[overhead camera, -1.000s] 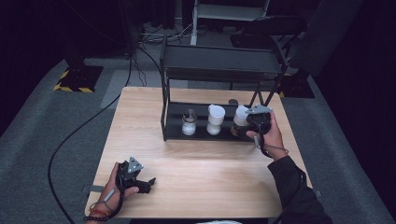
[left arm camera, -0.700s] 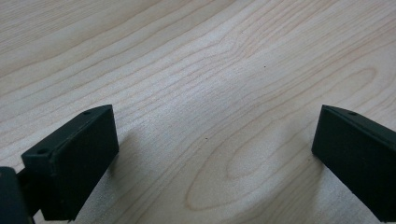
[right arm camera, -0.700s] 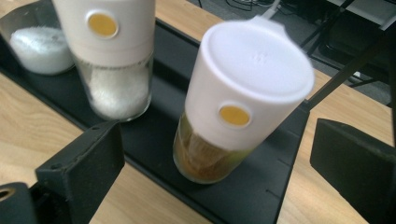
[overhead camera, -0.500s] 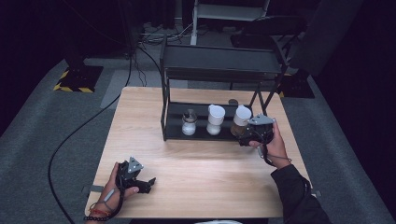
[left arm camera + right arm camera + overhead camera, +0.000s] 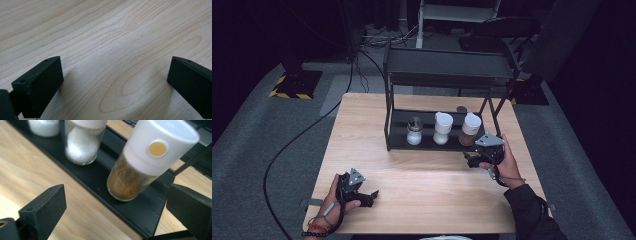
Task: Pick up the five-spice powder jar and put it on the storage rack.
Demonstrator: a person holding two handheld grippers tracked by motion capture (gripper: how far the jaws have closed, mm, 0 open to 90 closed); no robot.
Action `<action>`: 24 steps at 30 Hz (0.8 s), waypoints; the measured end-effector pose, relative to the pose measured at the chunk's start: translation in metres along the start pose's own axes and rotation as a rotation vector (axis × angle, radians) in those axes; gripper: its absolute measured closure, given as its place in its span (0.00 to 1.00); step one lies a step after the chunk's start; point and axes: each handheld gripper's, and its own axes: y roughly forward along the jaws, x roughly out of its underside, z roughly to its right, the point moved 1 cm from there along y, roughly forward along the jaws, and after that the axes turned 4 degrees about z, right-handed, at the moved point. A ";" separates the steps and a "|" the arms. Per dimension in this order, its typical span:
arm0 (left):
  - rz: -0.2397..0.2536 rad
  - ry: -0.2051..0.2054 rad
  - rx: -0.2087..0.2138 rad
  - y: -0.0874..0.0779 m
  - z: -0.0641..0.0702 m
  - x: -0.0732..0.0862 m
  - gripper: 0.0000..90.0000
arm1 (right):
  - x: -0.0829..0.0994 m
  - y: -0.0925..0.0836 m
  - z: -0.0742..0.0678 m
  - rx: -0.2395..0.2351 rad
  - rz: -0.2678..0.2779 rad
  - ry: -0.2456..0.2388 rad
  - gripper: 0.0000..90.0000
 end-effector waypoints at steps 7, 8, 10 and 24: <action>0.001 0.000 0.000 0.000 0.000 0.000 0.01 | 0.010 -0.003 -0.004 -0.026 -0.021 -0.031 0.03; 0.001 0.000 0.000 0.000 0.000 0.000 0.01 | 0.012 -0.004 -0.005 -0.027 -0.022 -0.036 0.03; 0.000 0.000 0.001 0.000 0.000 0.000 0.01 | 0.015 -0.004 -0.005 -0.033 -0.030 -0.041 0.03; 0.000 0.001 0.000 0.000 0.000 0.000 0.01 | 0.032 -0.003 -0.011 -0.073 -0.067 -0.098 0.03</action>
